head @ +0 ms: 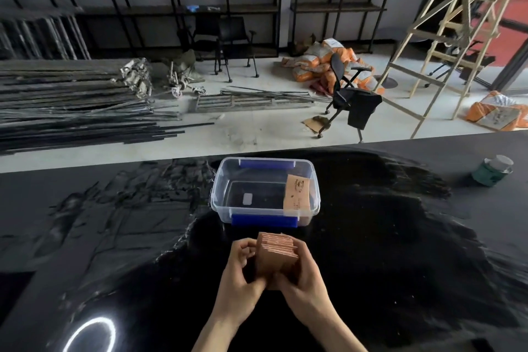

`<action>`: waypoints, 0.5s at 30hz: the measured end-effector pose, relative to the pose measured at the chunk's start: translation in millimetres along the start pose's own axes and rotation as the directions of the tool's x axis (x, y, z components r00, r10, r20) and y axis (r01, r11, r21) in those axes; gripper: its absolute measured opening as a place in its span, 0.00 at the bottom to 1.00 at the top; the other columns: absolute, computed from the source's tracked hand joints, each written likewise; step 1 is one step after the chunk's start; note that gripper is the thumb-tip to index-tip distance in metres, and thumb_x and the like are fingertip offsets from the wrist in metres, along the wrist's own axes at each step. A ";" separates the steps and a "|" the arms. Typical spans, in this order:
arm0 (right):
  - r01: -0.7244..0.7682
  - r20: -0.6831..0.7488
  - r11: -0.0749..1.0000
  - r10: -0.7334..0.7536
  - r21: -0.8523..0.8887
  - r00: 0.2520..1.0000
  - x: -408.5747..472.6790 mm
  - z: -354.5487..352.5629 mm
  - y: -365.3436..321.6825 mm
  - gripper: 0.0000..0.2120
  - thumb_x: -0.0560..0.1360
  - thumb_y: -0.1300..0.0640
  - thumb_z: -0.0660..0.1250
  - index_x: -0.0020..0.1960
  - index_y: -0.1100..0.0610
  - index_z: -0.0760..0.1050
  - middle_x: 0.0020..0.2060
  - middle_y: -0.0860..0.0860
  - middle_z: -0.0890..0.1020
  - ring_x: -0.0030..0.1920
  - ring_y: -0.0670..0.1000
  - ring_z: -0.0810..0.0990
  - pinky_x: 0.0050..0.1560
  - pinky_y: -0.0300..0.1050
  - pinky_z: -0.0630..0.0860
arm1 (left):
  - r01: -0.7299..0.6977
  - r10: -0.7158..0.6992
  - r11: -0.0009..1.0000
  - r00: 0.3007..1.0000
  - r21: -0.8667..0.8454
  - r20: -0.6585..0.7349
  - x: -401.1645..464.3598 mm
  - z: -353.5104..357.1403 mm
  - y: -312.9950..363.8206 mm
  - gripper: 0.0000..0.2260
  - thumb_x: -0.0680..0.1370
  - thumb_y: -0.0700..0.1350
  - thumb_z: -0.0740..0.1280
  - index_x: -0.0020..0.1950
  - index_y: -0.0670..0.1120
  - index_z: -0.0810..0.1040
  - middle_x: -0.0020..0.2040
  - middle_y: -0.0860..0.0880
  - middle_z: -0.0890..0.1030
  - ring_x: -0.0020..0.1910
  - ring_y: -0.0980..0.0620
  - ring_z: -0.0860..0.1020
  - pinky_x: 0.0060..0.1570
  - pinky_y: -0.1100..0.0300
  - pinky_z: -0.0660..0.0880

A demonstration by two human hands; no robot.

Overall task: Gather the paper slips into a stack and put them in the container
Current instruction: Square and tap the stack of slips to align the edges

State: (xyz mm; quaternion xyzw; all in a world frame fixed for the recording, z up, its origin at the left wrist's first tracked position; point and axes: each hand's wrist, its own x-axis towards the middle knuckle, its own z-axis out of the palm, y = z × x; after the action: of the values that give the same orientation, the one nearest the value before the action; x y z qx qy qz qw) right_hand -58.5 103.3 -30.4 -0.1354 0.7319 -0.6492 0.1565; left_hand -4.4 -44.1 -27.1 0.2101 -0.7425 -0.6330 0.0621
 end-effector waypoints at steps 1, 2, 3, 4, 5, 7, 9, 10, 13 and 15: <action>-0.028 0.021 0.998 0.027 0.049 0.999 0.0 0.7 -1.0 0.32 0.69 0.75 0.65 0.67 0.51 0.74 0.57 0.54 0.85 0.59 0.54 0.84 0.57 0.50 0.83 | 0.010 -0.009 0.998 1.000 -0.066 0.020 -0.8 0.4 -0.5 0.26 0.68 0.31 0.70 0.61 0.55 0.76 0.57 0.49 0.84 0.60 0.53 0.82 0.60 0.61 0.80; -0.070 0.038 0.992 0.067 0.103 0.997 -0.3 2.1 -5.1 0.29 0.69 0.72 0.64 0.66 0.51 0.74 0.57 0.55 0.85 0.58 0.53 0.84 0.54 0.48 0.83 | 0.027 -0.021 0.987 0.999 -0.157 0.040 -1.4 1.9 -0.2 0.27 0.68 0.34 0.68 0.63 0.54 0.75 0.59 0.47 0.83 0.59 0.51 0.83 0.57 0.56 0.82; -0.099 0.048 0.983 0.093 0.157 0.995 0.7 3.0 -6.7 0.27 0.70 0.68 0.63 0.66 0.51 0.75 0.56 0.56 0.85 0.57 0.53 0.84 0.51 0.46 0.83 | 0.055 -0.041 0.964 0.997 -0.260 0.058 -1.8 4.6 2.0 0.27 0.68 0.37 0.67 0.66 0.53 0.75 0.61 0.46 0.83 0.58 0.49 0.84 0.53 0.54 0.84; -0.126 0.050 0.971 0.118 0.203 0.992 1.6 4.3 -8.8 0.24 0.71 0.64 0.63 0.65 0.51 0.76 0.56 0.56 0.85 0.57 0.54 0.84 0.51 0.45 0.82 | 0.083 -0.060 0.925 0.996 -0.371 0.073 -3.0 8.8 6.0 0.25 0.71 0.41 0.67 0.68 0.53 0.75 0.61 0.43 0.83 0.57 0.46 0.84 0.51 0.50 0.85; -0.139 0.044 0.962 0.133 0.236 0.990 2.1 6.4 -9.6 0.21 0.74 0.57 0.62 0.66 0.50 0.76 0.57 0.55 0.85 0.58 0.54 0.83 0.53 0.47 0.82 | 0.110 -0.084 0.881 0.994 -0.460 0.077 -4.0 14.7 9.9 0.21 0.75 0.47 0.67 0.68 0.52 0.77 0.61 0.41 0.84 0.58 0.41 0.84 0.54 0.43 0.84; -0.165 0.029 0.947 0.163 0.276 0.986 2.6 12.8 -9.4 0.22 0.79 0.42 0.58 0.67 0.50 0.76 0.60 0.56 0.85 0.61 0.57 0.82 0.61 0.55 0.79 | 0.165 -0.181 0.810 0.983 -0.563 0.028 -4.1 26.3 17.8 0.21 0.81 0.61 0.62 0.63 0.48 0.81 0.55 0.38 0.87 0.54 0.37 0.86 0.53 0.39 0.83; -0.267 0.001 0.882 0.289 0.388 0.957 4.8 20.7 -9.4 0.32 0.80 0.31 0.51 0.66 0.52 0.78 0.58 0.58 0.86 0.60 0.59 0.84 0.63 0.61 0.78 | 0.186 -0.272 0.806 0.959 -0.561 -0.074 0.8 34.3 18.5 0.23 0.84 0.61 0.55 0.57 0.45 0.82 0.47 0.40 0.88 0.43 0.44 0.88 0.39 0.51 0.85; -0.297 -0.005 0.851 0.331 0.434 0.943 6.2 24.0 -9.6 0.34 0.80 0.30 0.48 0.65 0.52 0.80 0.56 0.58 0.87 0.58 0.58 0.85 0.60 0.58 0.80 | 0.176 -0.270 0.837 0.956 -0.519 -0.111 3.7 36.6 16.5 0.21 0.85 0.57 0.54 0.55 0.45 0.81 0.46 0.40 0.88 0.41 0.48 0.88 0.35 0.56 0.84; -0.342 -0.029 0.809 0.404 0.479 0.915 14.3 31.4 3.2 0.33 0.82 0.35 0.43 0.64 0.47 0.81 0.51 0.53 0.89 0.52 0.51 0.88 0.46 0.46 0.82 | 0.141 -0.237 0.895 0.954 -0.423 -0.183 12.2 39.9 13.7 0.13 0.87 0.48 0.56 0.55 0.46 0.78 0.47 0.40 0.86 0.41 0.50 0.86 0.36 0.60 0.82; -0.323 -0.067 0.815 0.401 0.481 0.914 12.7 33.8 -2.0 0.30 0.84 0.38 0.42 0.67 0.46 0.79 0.51 0.52 0.89 0.50 0.50 0.88 0.40 0.40 0.83 | 0.119 -0.238 0.885 0.947 -0.450 -0.217 16.0 40.4 12.9 0.10 0.86 0.49 0.58 0.56 0.45 0.76 0.48 0.39 0.85 0.43 0.46 0.84 0.39 0.56 0.82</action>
State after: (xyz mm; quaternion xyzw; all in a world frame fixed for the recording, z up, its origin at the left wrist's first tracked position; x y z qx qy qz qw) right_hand -56.5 67.3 -32.8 0.1019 0.5798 -0.7707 0.2438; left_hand -36.3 -12.0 -25.2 0.3424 -0.5460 -0.7503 0.1472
